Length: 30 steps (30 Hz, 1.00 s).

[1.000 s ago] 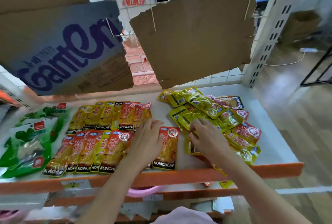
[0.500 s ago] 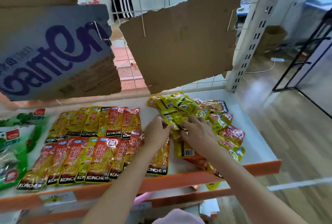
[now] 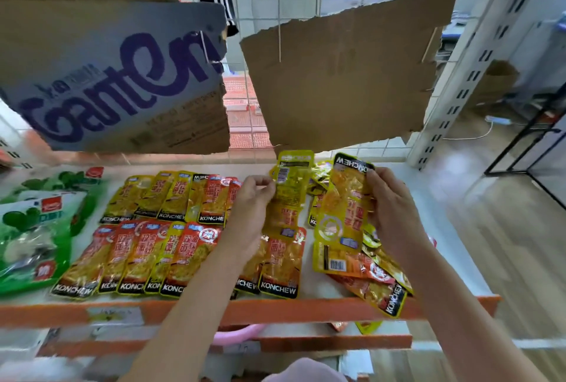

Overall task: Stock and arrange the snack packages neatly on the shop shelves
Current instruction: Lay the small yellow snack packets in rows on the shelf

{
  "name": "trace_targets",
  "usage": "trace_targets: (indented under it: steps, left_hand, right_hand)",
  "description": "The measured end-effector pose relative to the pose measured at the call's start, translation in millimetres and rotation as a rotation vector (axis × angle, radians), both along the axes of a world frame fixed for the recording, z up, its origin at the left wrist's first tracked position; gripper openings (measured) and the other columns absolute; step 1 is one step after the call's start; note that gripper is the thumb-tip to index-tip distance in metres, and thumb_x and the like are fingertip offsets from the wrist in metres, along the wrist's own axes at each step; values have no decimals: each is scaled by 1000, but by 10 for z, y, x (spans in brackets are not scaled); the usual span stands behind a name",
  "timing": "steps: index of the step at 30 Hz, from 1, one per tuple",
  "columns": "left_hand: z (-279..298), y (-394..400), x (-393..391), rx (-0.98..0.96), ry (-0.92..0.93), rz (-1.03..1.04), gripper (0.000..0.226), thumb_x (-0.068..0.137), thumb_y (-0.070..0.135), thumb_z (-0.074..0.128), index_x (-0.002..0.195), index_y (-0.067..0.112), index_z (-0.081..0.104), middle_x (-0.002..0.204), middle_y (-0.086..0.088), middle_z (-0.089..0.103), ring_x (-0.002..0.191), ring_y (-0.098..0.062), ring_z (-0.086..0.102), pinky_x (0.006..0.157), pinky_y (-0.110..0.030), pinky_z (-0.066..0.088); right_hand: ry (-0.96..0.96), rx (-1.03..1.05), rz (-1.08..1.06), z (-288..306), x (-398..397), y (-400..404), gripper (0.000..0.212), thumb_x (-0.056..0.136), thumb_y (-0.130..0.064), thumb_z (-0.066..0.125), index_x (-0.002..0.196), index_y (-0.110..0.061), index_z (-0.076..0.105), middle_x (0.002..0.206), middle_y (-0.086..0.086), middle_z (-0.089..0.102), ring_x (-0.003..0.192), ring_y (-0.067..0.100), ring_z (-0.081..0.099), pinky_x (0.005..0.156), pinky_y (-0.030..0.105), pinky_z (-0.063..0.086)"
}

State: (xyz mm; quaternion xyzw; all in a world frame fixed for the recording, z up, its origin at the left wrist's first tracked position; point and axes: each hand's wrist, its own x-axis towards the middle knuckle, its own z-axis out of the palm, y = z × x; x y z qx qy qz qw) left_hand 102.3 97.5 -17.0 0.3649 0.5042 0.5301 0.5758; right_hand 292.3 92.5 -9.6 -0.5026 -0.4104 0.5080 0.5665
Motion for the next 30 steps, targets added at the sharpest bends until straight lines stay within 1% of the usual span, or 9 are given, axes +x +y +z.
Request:
trace_targets:
  steps: [2, 4, 7, 10, 14, 18, 24, 27, 30]
  left_hand:
    - [74, -78, 4, -20, -93, -35, 12, 97, 10, 42, 87, 14, 48, 66, -8, 54, 42, -14, 47, 35, -16, 33]
    - [122, -129, 8, -46, -211, -88, 13, 95, 17, 44, 85, 11, 48, 64, -8, 54, 36, -10, 42, 32, -14, 28]
    - [172, -208, -21, -126, -392, -238, 34, 77, 41, 58, 90, 9, 59, 71, -8, 58, 45, -11, 49, 33, -15, 34]
    - [139, -270, -78, -142, -512, -341, 35, 77, 40, 65, 97, 12, 71, 90, -10, 70, 75, -22, 67, 64, -30, 56]
    - [101, -307, -99, -170, -570, -352, 36, 70, 24, 70, 104, 11, 71, 101, -11, 70, 93, -27, 67, 88, -42, 50]
    - [124, -343, -92, -186, -505, -359, 44, 69, 25, 73, 109, 8, 69, 109, -14, 69, 95, -27, 68, 86, -43, 52]
    - [187, -439, -112, -93, -148, -349, 52, 62, 6, 81, 107, 13, 58, 90, -5, 74, 78, -19, 71, 58, -30, 56]
    - [167, -418, -117, -56, -19, -347, 36, 70, 4, 71, 99, 21, 59, 87, 2, 74, 79, -14, 70, 58, -28, 55]
    - [171, -387, -170, -53, 79, -413, 40, 76, -2, 68, 103, 25, 57, 93, 8, 73, 87, -9, 69, 70, -24, 56]
  right_hand:
    - [62, -47, 12, 10, -44, -29, 23, 97, -22, 46, 77, -17, 56, 50, -11, 45, 41, 5, 42, 38, 14, 34]
    - [93, -88, 30, -24, -80, -33, 20, 94, -26, 52, 76, -22, 60, 60, 0, 48, 52, 19, 42, 51, 23, 34]
    - [123, -150, 111, -24, -116, -67, 9, 82, -27, 65, 91, -23, 65, 82, 15, 53, 74, 29, 37, 65, 37, 29]
    - [203, -135, 207, 13, -136, -84, 45, 66, -13, 75, 107, -19, 61, 84, 10, 68, 71, 31, 57, 65, 35, 43]
    - [212, -33, 252, 94, -128, -128, 68, 59, -14, 75, 119, -33, 49, 80, 3, 70, 75, 25, 63, 64, 34, 46]
    - [315, 57, 305, 154, -103, -154, 63, 65, -4, 70, 119, -31, 52, 93, 6, 69, 80, 21, 68, 65, 34, 57]
    - [368, 112, 233, 110, -94, -147, 21, 75, -6, 64, 92, -14, 55, 79, 1, 65, 71, 13, 64, 60, 29, 55]
    - [275, 94, 226, 68, -62, -144, 19, 71, -14, 70, 85, -16, 57, 78, 1, 67, 71, 14, 65, 62, 28, 56]
    - [112, 67, 296, 65, -6, -139, 16, 64, -22, 74, 76, -26, 64, 77, -2, 67, 73, 13, 65, 65, 23, 55]
